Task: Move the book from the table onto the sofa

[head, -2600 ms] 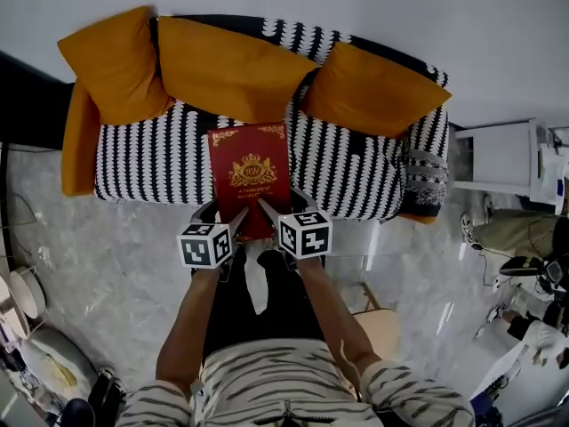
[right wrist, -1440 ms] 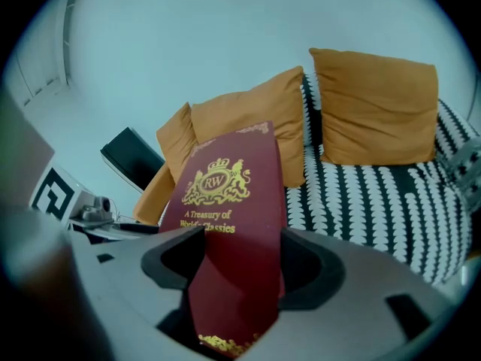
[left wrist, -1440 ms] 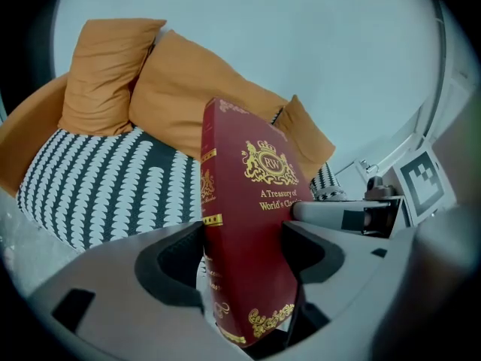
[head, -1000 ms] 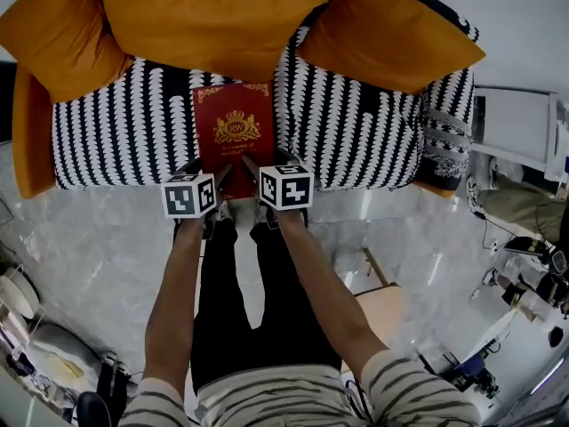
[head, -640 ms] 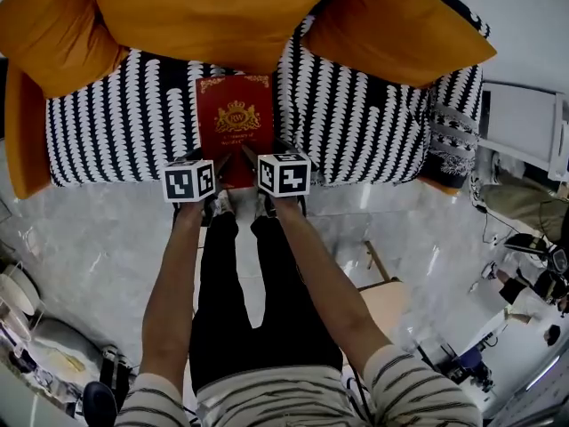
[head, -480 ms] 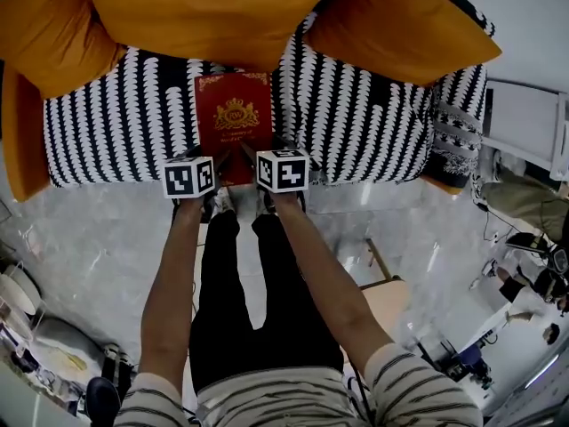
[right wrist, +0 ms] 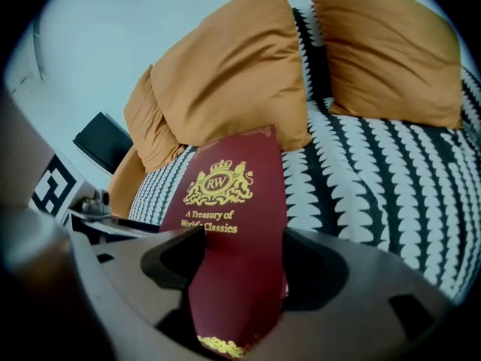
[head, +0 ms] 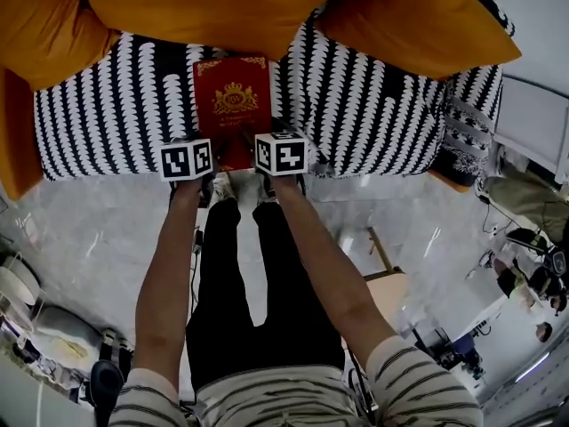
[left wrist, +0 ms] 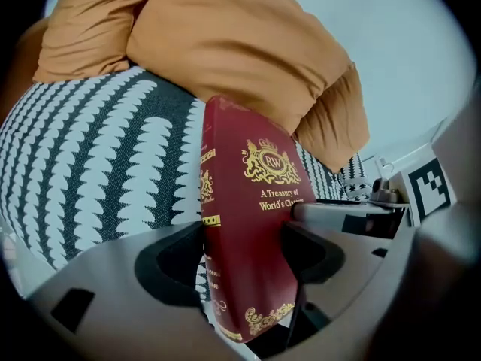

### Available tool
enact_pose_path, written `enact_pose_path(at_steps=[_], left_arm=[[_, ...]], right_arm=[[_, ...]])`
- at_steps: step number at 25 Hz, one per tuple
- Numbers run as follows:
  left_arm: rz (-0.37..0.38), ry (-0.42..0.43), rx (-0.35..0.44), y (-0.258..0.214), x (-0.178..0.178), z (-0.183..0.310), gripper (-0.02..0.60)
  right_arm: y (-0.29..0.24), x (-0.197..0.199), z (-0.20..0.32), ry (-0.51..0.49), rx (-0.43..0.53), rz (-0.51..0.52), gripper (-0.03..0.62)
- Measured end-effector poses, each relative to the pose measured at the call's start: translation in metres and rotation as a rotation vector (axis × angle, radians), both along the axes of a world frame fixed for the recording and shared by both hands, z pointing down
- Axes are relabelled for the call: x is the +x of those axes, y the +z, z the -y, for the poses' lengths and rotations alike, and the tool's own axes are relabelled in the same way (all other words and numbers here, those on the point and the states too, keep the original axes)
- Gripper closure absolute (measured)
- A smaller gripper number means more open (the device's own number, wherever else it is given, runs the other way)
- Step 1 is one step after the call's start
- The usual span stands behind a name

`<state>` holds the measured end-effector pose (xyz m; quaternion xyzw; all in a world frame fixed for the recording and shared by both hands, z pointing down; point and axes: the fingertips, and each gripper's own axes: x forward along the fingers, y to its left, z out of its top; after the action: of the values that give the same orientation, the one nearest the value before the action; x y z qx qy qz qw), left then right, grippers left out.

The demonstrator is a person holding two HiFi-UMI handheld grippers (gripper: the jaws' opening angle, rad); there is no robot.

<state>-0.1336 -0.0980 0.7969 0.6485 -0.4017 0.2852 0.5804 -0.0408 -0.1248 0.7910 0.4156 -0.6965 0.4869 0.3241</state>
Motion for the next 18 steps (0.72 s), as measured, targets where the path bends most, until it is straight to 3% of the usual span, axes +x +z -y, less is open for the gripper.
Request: enact_pose_path(at_steps=[18], left_arm=[[0.021, -0.010, -0.042, 0.000, 0.002, -0.002, 0.268]], right_arm=[[0.002, 0.007, -0.002, -0.021, -0.078, -0.037, 0.278]])
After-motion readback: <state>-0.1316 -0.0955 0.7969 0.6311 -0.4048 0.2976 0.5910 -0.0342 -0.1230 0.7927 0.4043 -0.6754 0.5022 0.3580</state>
